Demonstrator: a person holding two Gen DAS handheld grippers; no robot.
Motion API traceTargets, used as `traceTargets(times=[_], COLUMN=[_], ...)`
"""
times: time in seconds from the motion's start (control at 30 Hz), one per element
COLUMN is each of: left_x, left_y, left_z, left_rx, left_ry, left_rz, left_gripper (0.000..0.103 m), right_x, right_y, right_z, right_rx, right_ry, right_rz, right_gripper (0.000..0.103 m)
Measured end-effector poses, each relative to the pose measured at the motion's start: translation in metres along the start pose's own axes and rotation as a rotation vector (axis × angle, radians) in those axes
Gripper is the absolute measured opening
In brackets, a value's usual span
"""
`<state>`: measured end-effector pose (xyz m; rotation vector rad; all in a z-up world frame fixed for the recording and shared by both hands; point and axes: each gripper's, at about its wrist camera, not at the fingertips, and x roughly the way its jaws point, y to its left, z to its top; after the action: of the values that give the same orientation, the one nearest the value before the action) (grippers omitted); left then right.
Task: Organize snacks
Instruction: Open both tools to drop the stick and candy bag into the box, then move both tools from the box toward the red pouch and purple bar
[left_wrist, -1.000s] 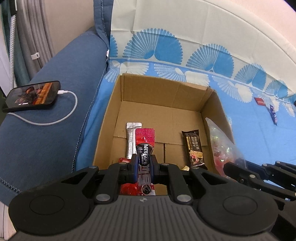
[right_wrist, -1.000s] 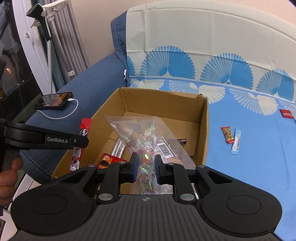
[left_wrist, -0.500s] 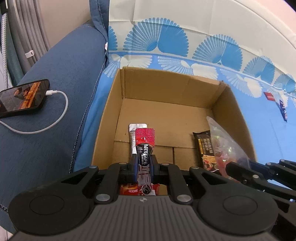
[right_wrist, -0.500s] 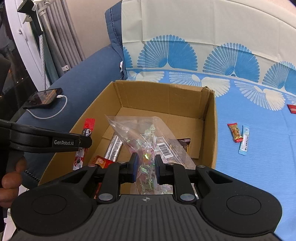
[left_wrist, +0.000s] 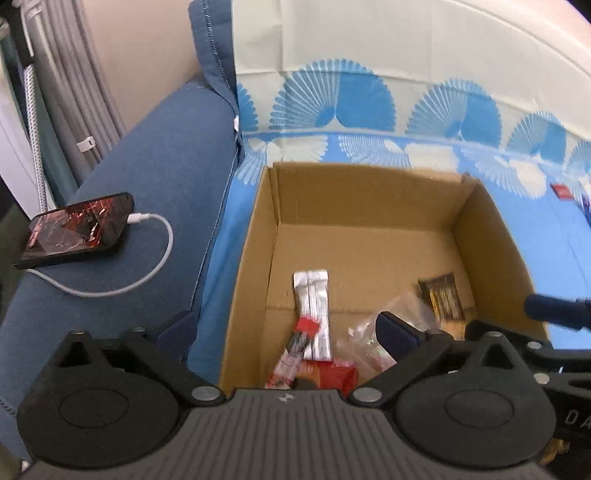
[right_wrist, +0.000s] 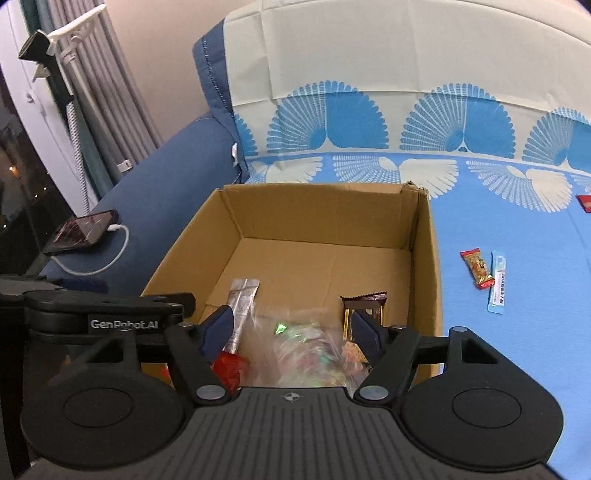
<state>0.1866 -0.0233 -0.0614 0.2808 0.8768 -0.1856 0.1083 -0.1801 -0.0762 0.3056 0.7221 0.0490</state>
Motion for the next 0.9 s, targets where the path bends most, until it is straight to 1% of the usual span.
traceTargets(times=[0.07,0.17,0.33,0.4,0.47,0.57,0.73,0.9], left_x=[-0.004,-0.015,-0.045,-0.059,-0.074,-0.094,-0.121,-0.149], left_y=[-0.002,-0.002,0.002,0.002,0.0,-0.002,-0.005,-0.007], left_z=[-0.007,-0.023,-0.053,-0.062,-0.07,-0.079,-0.089,-0.098], left_rx=[0.011,-0.009,-0.06,-0.067,-0.066,-0.066,-0.061,-0.056], left_ry=[0.037,0.077,0.111,0.104,0.087,0.067,0.03,-0.025], left_rz=[0.002,-0.008,-0.022,-0.022,-0.019,-0.024,-0.026,-0.021], left_gripper=[0.103,0.103,0.103,0.103,0.103,0.103,0.103,0.103], right_x=[-0.005,-0.015,-0.045,-0.06,-0.077,-0.099,-0.129,-0.155], right_y=[0.001,0.003,0.011,0.013,0.017,0.023,0.03,0.037], right_z=[-0.005,-0.014,-0.04,-0.048,-0.055,-0.061,-0.068,-0.073], right_rx=[-0.008,0.003,0.01,0.008,0.002,-0.016,-0.037,-0.064], right_ry=[0.02,0.045,0.071,0.055,0.019,-0.026,-0.073,-0.122], right_rz=[0.0,-0.003,-0.036,-0.063,-0.091,-0.107,-0.108,-0.116], right_gripper=[0.082,0.088,0.095,0.098,0.103,0.103,0.103,0.103])
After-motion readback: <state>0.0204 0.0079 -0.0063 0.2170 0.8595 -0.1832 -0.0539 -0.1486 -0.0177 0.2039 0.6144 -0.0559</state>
